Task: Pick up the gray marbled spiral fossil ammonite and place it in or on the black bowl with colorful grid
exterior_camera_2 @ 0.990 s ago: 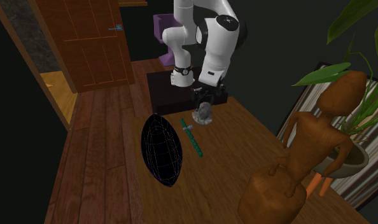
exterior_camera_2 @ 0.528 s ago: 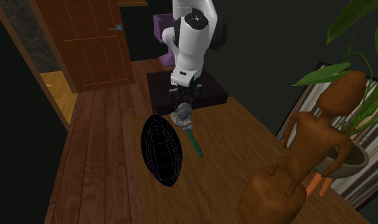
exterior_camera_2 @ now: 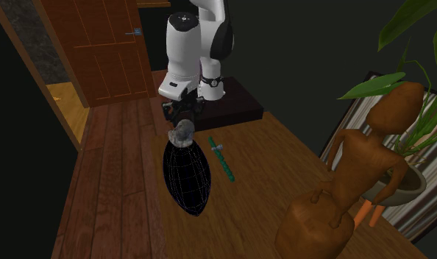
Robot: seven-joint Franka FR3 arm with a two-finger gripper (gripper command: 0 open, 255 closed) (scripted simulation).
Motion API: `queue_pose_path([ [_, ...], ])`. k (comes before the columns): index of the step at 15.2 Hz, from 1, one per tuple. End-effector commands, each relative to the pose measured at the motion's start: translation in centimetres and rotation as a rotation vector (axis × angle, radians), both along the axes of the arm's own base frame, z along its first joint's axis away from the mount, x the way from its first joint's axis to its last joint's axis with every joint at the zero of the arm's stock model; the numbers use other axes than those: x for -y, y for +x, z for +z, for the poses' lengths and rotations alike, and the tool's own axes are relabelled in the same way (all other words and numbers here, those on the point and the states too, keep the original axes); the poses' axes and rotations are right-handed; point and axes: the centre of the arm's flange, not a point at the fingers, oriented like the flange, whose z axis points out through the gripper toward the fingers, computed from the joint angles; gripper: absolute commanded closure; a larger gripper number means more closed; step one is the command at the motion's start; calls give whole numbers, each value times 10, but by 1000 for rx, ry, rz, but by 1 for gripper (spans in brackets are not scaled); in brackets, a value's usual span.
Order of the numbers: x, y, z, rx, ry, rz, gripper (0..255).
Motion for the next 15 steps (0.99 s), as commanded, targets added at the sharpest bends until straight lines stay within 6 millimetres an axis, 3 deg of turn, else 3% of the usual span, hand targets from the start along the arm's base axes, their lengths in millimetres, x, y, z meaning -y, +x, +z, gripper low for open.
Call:
queue_pose_path([
  [1, 8, -2, -10, 0, 0, 2, 255],
  [15, 8, -2, -84, 1, 0, 2, 255],
])
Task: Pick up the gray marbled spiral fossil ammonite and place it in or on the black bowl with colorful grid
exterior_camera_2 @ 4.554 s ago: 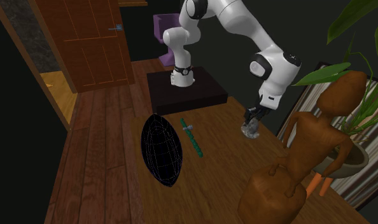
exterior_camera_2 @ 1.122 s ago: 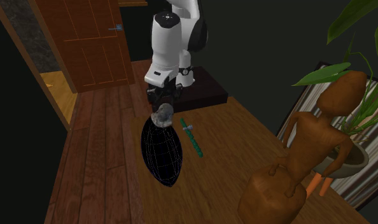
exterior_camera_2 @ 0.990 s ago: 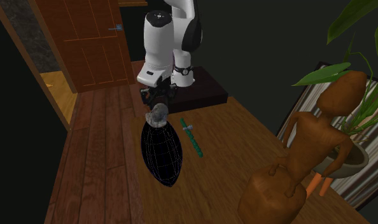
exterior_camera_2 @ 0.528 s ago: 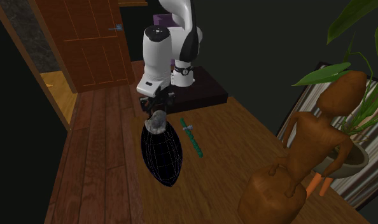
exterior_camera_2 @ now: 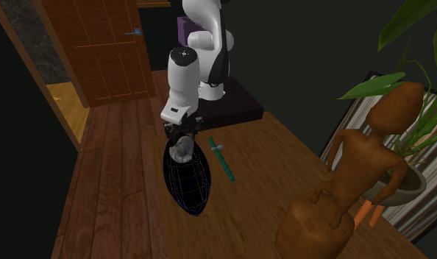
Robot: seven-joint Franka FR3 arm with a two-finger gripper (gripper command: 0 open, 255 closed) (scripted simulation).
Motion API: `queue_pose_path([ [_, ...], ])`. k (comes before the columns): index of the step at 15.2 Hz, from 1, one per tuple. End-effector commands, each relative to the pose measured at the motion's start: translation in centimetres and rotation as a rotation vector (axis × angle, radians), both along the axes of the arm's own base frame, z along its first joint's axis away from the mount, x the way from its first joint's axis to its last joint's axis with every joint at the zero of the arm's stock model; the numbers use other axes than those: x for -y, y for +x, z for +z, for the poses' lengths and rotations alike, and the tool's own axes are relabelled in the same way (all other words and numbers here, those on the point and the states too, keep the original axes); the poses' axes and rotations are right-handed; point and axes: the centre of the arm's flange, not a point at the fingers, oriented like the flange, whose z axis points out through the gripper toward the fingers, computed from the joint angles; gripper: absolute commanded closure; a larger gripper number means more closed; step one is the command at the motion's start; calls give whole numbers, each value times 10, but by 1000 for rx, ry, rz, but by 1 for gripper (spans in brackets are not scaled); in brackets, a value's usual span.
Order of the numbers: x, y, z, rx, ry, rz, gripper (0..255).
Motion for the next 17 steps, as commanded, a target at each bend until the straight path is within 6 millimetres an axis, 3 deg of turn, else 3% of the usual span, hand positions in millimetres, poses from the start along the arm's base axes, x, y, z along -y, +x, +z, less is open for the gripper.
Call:
queue_pose_path([
  [1, 0, 0, -10, 1, 0, 0, 255],
  [4, 0, 0, -24, 1, 0, 0, 255],
  [11, 0, 0, -24, 1, 0, 0, 255],
  [12, 0, 0, -24, 1, 0, 0, 0],
  [17, 0, 0, -24, 1, 0, 0, 0],
])
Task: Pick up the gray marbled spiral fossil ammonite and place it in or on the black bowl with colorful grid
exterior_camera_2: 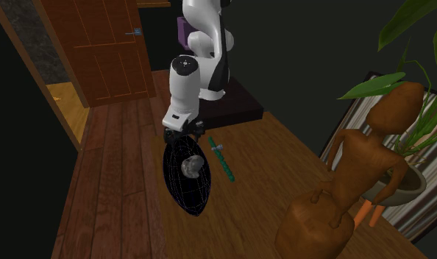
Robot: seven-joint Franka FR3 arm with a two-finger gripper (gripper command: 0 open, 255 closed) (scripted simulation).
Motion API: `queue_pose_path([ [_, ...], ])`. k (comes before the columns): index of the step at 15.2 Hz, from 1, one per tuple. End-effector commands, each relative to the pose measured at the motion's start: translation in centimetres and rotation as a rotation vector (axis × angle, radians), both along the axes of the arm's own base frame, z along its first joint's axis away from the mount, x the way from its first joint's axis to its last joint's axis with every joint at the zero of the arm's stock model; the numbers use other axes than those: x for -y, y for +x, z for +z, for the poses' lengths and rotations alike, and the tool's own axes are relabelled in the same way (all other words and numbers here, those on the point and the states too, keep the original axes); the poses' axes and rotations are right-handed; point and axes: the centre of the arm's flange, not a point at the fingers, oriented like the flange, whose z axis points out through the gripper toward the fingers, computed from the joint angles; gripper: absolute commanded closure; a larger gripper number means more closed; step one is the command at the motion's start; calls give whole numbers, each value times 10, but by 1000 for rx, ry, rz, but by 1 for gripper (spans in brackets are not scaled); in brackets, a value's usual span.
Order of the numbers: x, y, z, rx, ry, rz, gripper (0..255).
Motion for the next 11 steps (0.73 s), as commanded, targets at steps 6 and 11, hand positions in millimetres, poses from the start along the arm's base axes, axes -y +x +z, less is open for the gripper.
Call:
queue_pose_path([
  [6, -3, 10, 49, 0, 0, 0, 0],
  [11, -3, 10, 49, 0, 0, 0, 0],
])
